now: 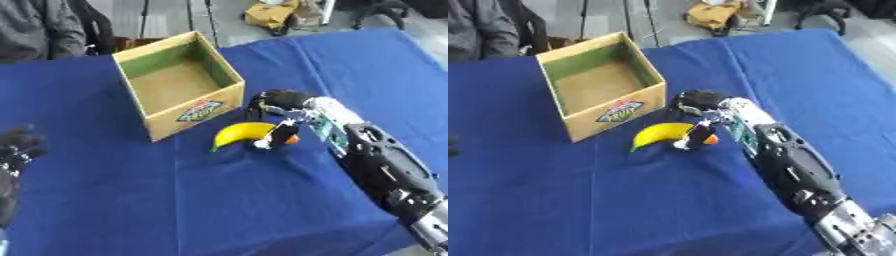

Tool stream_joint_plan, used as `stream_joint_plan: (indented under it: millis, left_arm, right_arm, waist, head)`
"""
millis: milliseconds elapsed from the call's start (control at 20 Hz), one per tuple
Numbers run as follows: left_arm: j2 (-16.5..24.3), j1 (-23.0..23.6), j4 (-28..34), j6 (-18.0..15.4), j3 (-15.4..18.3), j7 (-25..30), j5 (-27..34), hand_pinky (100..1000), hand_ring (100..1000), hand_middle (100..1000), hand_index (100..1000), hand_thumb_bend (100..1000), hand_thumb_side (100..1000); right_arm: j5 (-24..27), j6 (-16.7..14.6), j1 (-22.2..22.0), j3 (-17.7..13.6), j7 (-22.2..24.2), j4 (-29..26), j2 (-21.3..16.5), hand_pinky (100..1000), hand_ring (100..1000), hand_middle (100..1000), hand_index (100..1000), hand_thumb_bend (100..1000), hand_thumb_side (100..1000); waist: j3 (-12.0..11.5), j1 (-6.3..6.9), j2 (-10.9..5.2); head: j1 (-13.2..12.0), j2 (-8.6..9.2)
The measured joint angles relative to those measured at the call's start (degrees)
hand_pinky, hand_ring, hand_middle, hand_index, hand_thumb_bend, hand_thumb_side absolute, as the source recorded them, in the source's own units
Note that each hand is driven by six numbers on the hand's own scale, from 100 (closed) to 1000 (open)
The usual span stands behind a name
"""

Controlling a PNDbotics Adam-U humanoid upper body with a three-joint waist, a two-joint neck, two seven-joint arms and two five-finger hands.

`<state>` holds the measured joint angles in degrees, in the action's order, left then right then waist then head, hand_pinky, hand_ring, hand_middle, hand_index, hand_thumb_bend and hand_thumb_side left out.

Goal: Pick up objects on the table and place them in the box.

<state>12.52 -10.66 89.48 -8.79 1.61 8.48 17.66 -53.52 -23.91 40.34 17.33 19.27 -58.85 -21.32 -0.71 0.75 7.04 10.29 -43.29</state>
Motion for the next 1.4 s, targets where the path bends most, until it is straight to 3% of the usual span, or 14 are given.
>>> stream_joint_plan:
  millis: [450, 1400]
  left_arm:
    - [0.00, 0.00, 0.00, 0.00, 0.00, 0.00, 0.00, 728, 732, 734, 592, 260, 1000]
    - [-0.01, 0.00, 0.00, 0.00, 0.00, 0.00, 0.02, 728, 733, 734, 592, 259, 1000]
  right_arm:
    - [1.87, 0.92, 0.29, 0.02, 2.18, -1.16, -0.24, 666, 617, 632, 745, 334, 485]
    - [2.18, 1.19, 0.29, 0.41, 2.61, -2.01, -0.62, 629, 555, 576, 721, 333, 435]
  waist:
    - [0.21, -0.02, -0.01]
    - [0.08, -0.01, -0.01]
  head:
    - [0.00, 0.00]
    - [0.03, 0.00]
